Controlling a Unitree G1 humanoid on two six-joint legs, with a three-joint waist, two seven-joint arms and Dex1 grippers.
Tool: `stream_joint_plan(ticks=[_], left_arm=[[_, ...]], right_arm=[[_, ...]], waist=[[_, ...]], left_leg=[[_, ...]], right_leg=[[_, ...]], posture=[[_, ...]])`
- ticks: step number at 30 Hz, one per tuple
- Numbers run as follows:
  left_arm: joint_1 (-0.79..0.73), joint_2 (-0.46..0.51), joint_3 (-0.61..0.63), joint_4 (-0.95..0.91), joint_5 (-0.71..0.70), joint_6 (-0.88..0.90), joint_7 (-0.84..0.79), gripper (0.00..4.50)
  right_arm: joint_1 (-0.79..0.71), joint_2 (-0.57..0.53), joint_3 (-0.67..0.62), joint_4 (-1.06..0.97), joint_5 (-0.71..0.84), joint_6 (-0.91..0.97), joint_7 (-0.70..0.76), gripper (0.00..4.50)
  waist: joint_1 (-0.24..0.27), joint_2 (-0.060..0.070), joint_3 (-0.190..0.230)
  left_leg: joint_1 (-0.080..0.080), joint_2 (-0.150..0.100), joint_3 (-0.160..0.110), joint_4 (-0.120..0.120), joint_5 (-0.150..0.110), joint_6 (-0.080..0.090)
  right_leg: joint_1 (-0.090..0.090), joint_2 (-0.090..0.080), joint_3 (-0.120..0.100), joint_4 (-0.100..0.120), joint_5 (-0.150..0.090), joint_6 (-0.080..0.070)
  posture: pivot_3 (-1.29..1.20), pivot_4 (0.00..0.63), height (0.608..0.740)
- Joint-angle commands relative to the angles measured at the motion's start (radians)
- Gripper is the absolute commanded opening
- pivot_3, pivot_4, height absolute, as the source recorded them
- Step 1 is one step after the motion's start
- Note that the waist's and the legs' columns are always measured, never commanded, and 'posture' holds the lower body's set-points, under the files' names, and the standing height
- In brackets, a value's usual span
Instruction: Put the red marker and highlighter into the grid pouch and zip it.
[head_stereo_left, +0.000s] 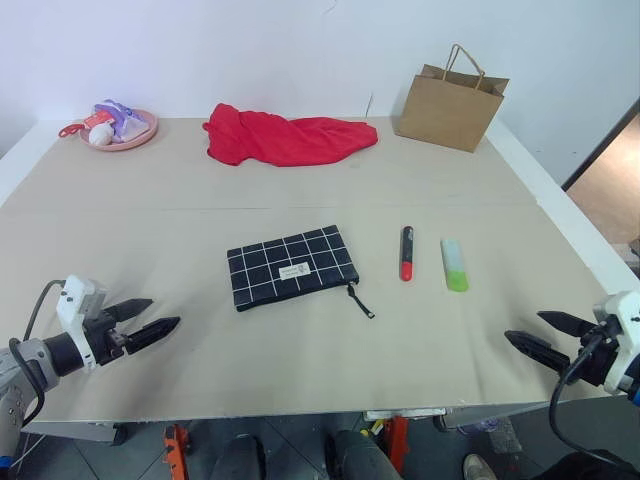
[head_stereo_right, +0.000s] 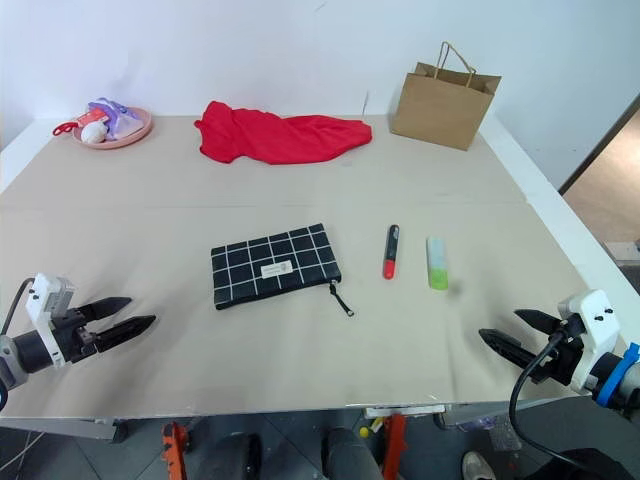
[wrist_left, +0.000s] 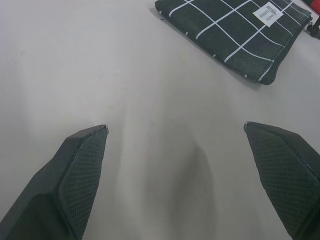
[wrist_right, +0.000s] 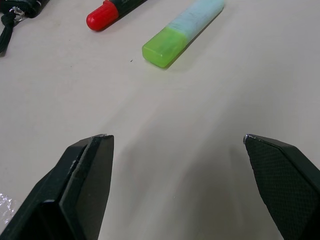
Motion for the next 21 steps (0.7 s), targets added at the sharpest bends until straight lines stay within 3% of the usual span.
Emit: stream_joint_plan(ticks=[1, 10, 14, 16, 18, 19, 20, 21], left_arm=[[-0.02, -0.005, 0.031, -0.025, -0.026, -0.004, 0.004, 4.5], [-0.088, 0.003, 0.023, 0.016, -0.068, 0.031, -0.028, 4.5], [-0.115, 0.007, -0.036, 0.091, 0.064, -0.158, -0.068, 4.5], [-0.105, 0.015, -0.074, 0.095, 0.143, -0.291, -0.105, 4.5], [-0.122, 0.004, -0.087, 0.107, 0.177, -0.405, -0.14, 4.5], [-0.134, -0.002, -0.088, 0.117, 0.186, -0.447, -0.145, 4.5], [-0.146, -0.004, -0.093, 0.128, 0.198, -0.489, -0.157, 4.5], [-0.16, 0.0, -0.106, 0.141, 0.217, -0.532, -0.169, 4.5]], right_arm=[[-0.008, -0.002, -0.018, -0.019, 0.007, -0.008, 0.008, 4.46], [-0.023, 0.0, -0.01, -0.03, 0.014, -0.001, 0.007, 4.46], [-0.062, -0.002, -0.012, -0.027, 0.061, 0.02, 0.03, 3.23], [-0.083, -0.008, -0.006, -0.034, 0.076, 0.035, 0.031, 2.89], [-0.105, -0.015, 0.006, -0.048, 0.086, 0.051, 0.037, 1.72], [-0.114, -0.016, 0.013, -0.056, 0.09, 0.056, 0.04, 1.38], [-0.126, -0.014, 0.026, -0.071, 0.098, 0.063, 0.043, 1.38], [-0.139, -0.011, 0.045, -0.091, 0.105, 0.07, 0.046, 0.66]], waist=[[0.0, 0.0, 0.0], [0.0, 0.001, 0.0], [0.0, 0.001, 0.0], [-0.001, 0.001, -0.001], [0.001, 0.001, 0.0], [0.001, 0.001, 0.0], [0.001, 0.001, 0.0], [0.001, 0.001, 0.0]], left_leg=[[0.0, 0.0, 0.0, 0.0, 0.0, 0.0], [0.0, 0.0, 0.0, 0.0, 0.0, 0.0], [0.0, 0.0, 0.0, 0.0, 0.0, 0.0], [0.0, 0.0, 0.0, 0.0, 0.0, 0.0], [0.0, 0.0, 0.001, 0.0, 0.0, 0.0], [0.0, 0.0, 0.001, 0.001, 0.0, 0.0], [0.0, 0.0, 0.001, 0.001, 0.0, 0.0], [0.0, 0.0, 0.001, 0.001, 0.0, 0.0]], right_leg=[[0.0, 0.0, 0.0, 0.0, 0.0, 0.0], [0.0, 0.001, 0.0, 0.0, 0.001, 0.001], [0.0, 0.001, 0.0, 0.001, 0.001, 0.001], [0.0, 0.001, 0.0, 0.001, 0.001, 0.001], [0.0, 0.001, 0.001, 0.001, 0.001, 0.001], [0.0, 0.001, 0.001, 0.001, 0.001, 0.001], [0.0, 0.001, 0.001, 0.001, 0.001, 0.001], [0.0, 0.0, 0.001, 0.001, 0.001, 0.001]], posture=[[0.0, 0.15, 0.74], [0.0, 0.15, 0.74], [0.0, 0.15, 0.74], [0.0, 0.15, 0.74], [0.0, 0.15, 0.74], [0.0, 0.15, 0.74], [0.0, 0.15, 0.74], [0.0, 0.15, 0.74]])
